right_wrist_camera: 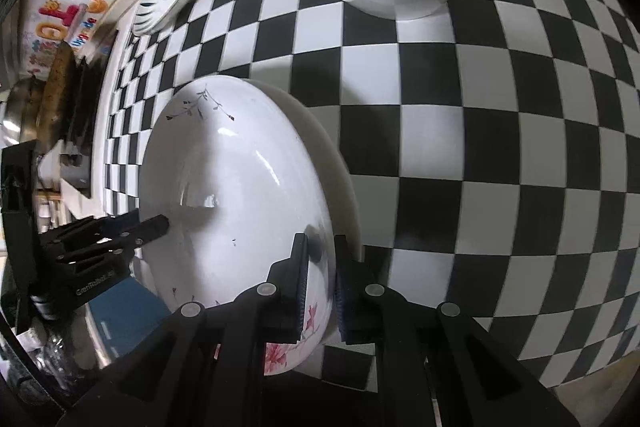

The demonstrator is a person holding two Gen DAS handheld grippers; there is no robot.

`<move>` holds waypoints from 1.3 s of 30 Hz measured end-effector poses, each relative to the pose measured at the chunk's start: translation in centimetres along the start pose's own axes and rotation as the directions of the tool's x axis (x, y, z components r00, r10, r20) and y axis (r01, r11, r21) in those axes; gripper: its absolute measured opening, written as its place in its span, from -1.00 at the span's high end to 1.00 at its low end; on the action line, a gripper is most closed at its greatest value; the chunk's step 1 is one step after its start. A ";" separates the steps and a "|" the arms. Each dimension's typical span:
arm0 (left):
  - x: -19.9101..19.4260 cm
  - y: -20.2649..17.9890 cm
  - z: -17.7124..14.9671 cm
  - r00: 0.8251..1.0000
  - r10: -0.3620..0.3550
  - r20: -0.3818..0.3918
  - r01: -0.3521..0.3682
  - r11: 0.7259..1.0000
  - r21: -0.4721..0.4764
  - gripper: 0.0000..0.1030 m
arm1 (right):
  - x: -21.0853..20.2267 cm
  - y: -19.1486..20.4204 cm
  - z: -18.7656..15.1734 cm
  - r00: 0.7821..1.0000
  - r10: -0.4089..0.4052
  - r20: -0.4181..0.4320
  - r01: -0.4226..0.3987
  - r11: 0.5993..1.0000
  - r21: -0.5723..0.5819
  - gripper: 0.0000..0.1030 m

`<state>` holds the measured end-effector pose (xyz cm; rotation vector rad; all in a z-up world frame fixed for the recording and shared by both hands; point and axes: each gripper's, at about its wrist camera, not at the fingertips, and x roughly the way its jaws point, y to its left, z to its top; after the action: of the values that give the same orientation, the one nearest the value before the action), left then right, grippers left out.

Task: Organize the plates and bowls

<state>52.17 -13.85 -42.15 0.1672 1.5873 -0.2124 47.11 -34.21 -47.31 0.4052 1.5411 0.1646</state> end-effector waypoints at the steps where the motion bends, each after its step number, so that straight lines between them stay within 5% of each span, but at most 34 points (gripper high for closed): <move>1: 0.0 -0.2 -0.1 1.000 0.006 0.000 -0.006 1.000 0.001 0.43 | 0.1 0.0 0.0 1.000 0.003 -0.004 -0.003 1.000 0.001 0.74; 25: -2.3 0.1 -1.0 1.000 0.025 0.016 -0.024 0.997 -0.072 0.43 | -0.5 2.6 -0.2 0.986 -0.166 0.015 0.166 0.986 0.015 0.70; 32: -4.3 0.2 -2.4 0.999 0.012 0.042 -0.008 0.994 -0.113 0.41 | -1.8 2.8 -0.2 0.992 -0.118 0.037 0.118 0.993 0.015 0.70; 36: -7.7 1.1 -2.9 0.991 -0.015 0.132 0.034 0.989 -0.146 0.41 | -3.6 3.5 0.1 0.997 -0.040 0.066 0.041 0.999 -0.001 0.69; 39: -10.4 2.7 -2.3 0.977 -0.003 0.213 0.042 0.983 -0.178 0.36 | -5.4 4.9 1.2 0.993 0.043 0.112 -0.038 0.998 -0.048 0.11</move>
<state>50.89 -10.43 -31.74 -0.0160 1.3882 -0.0980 48.82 -31.78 -40.59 0.4032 1.4162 0.2046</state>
